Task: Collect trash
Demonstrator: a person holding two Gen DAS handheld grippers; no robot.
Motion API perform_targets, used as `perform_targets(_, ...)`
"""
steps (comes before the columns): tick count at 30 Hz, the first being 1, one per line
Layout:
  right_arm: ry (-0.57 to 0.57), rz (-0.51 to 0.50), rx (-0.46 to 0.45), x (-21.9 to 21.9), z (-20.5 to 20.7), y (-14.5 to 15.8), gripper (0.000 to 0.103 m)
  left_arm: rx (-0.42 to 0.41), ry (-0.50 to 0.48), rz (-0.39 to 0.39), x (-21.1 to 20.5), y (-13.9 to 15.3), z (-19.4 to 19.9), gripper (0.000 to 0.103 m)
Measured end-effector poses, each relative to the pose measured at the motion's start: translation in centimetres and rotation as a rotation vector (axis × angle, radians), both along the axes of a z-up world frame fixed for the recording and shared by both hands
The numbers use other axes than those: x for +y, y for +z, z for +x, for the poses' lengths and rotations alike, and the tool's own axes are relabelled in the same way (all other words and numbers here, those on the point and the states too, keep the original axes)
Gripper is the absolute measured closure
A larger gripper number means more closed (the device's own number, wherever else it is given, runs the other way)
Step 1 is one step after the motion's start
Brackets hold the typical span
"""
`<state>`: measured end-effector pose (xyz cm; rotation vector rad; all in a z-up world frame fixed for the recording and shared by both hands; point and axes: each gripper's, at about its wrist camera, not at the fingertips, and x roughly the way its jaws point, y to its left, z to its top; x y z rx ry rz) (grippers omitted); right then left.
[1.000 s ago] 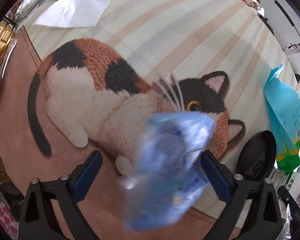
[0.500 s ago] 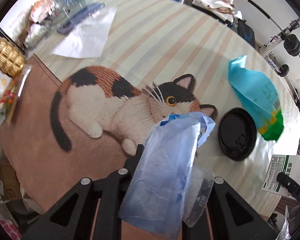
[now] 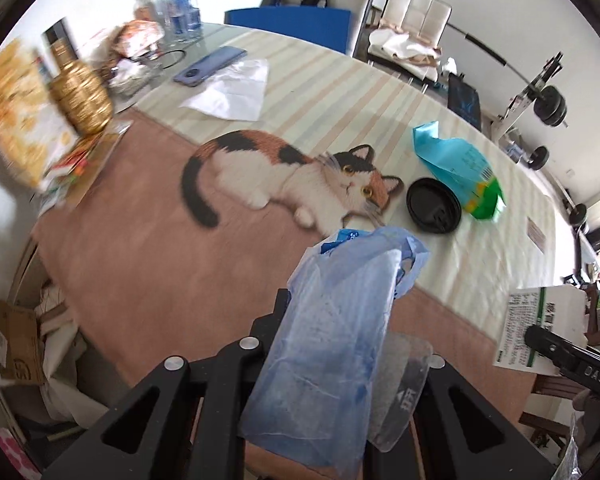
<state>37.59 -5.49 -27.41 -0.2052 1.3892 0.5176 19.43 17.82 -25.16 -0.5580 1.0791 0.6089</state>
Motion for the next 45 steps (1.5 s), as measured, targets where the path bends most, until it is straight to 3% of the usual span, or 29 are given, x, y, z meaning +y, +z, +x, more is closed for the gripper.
perform_targets(7, 0.104, 0.053, 0.007, 0.9, -13.7, 1.3, 0.017, -0.05, 0.061, -0.034, -3.0, 1.0, -13.7, 0.093)
perform_targets(10, 0.171, 0.065, 0.041, 1.3, -19.9, 0.3, 0.017, -0.044, 0.099, -0.074, -4.2, -0.3, -20.1, 0.093)
perform_targets(13, 0.23, 0.059, 0.097, 1.6, -25.2, -2.2, 0.017, -0.006, 0.153, -0.147, -5.2, -3.7, -26.3, 0.093)
perform_targets(16, 0.288, 0.018, 0.179, 2.1, -30.8, -6.6, 0.017, 0.036, 0.215, -0.24, -5.7, -8.1, -30.5, 0.093)
perform_targets(22, 0.381, -0.071, 0.302, 3.1, -38.4, -18.7, 0.017, 0.09, 0.349, -0.457, -5.8, -20.9, -36.5, 0.093)
perform_targets(26, 0.391, -0.091, 0.378, 3.6, -40.6, -28.1, 0.017, 0.109, 0.425, -0.567, -5.4, -30.7, -38.7, 0.091)
perform_targets(32, 0.422, -0.117, 0.424, 5.0, -41.4, -41.1, 0.016, 0.134, 0.464, -0.655, -4.8, -42.3, -39.7, 0.09)
perform_targets(33, 0.431, -0.124, 0.44, 5.2, -41.7, -43.2, 0.016, 0.142, 0.477, -0.665, -4.7, -43.7, -39.9, 0.085)
perform_targets(35, 0.446, -0.132, 0.467, 5.6, -41.8, -46.1, 0.016, 0.142, 0.489, -0.678, -4.8, -46.1, -40.5, 0.061)
perform_targets(36, 0.462, -0.134, 0.486, 5.9, -41.9, -47.7, 0.015, 0.147, 0.497, -0.676, -4.8, -46.8, -40.8, 0.034)
perform_targets(37, 0.478, -0.141, 0.493, 6.3, -42.1, -48.8, 0.014, 0.151, 0.507, -0.673, -4.7, -47.4, -41.2, 0.02)
perform_targets(41, 0.523, -0.161, 0.519, 6.5, -42.6, -52.1, 0.0, 0.157, 0.527, -0.675, -5.0, -48.5, -42.1, 0.015)
perform_targets(43, 0.53, -0.173, 0.518, 6.5, -42.8, -52.9, 0.0, 0.185, 0.528, -0.648, -5.1, -48.5, -42.4, 0.002)
perform_targets(45, 0.55, -0.199, 0.475, 6.5, -43.0, -53.1, 0.0, 0.213, 0.528, -0.587, -5.3, -47.8, -42.7, 0.002)
